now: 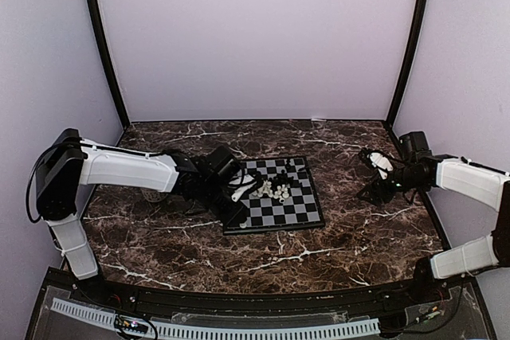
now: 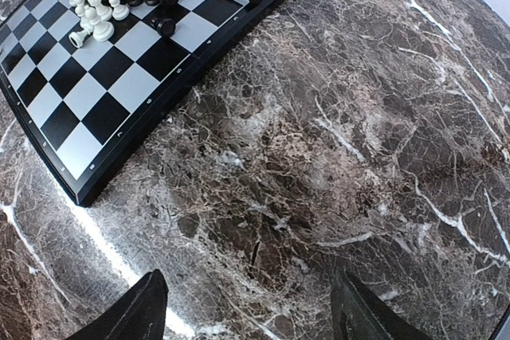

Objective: Set up the chess pieces on the board
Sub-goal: Place the knight at b1.

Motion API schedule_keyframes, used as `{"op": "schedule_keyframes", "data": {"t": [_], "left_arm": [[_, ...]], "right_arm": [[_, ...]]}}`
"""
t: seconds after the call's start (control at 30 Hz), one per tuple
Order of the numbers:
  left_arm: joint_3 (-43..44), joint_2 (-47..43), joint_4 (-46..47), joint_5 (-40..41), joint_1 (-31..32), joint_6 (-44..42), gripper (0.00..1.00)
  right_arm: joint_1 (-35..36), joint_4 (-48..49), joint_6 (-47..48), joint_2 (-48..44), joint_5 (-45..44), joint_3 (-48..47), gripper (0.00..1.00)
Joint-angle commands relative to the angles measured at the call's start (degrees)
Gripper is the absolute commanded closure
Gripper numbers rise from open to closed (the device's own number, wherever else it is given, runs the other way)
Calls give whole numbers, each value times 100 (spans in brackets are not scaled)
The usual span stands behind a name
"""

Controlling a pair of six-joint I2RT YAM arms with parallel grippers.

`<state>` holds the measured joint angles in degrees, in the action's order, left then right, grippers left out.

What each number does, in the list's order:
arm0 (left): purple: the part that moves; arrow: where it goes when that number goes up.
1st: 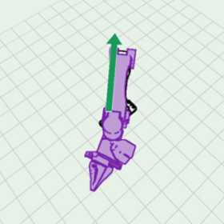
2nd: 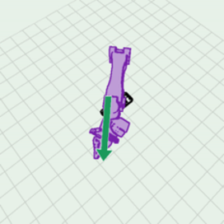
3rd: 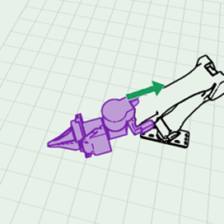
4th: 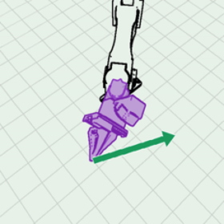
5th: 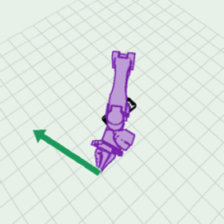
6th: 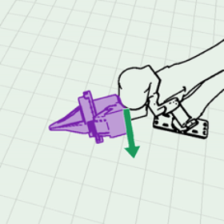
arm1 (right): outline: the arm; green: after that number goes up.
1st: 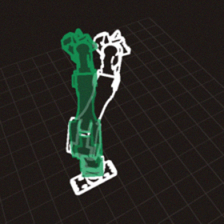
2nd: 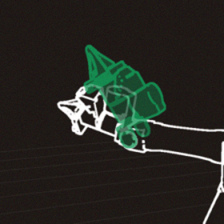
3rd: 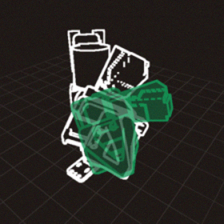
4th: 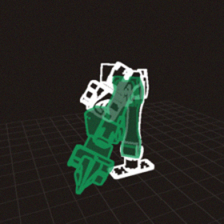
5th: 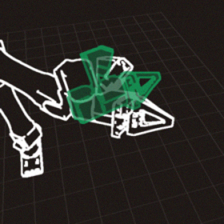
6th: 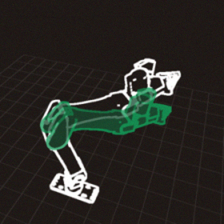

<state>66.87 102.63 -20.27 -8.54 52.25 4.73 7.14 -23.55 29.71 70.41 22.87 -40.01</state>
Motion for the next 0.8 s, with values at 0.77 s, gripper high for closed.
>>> {"op": "schedule_keyframes", "data": {"t": [0.77], "left_arm": [[272,223,78,317,90,-24,88]], "right_arm": [[77,150,43,148,-22,37,28]]}}
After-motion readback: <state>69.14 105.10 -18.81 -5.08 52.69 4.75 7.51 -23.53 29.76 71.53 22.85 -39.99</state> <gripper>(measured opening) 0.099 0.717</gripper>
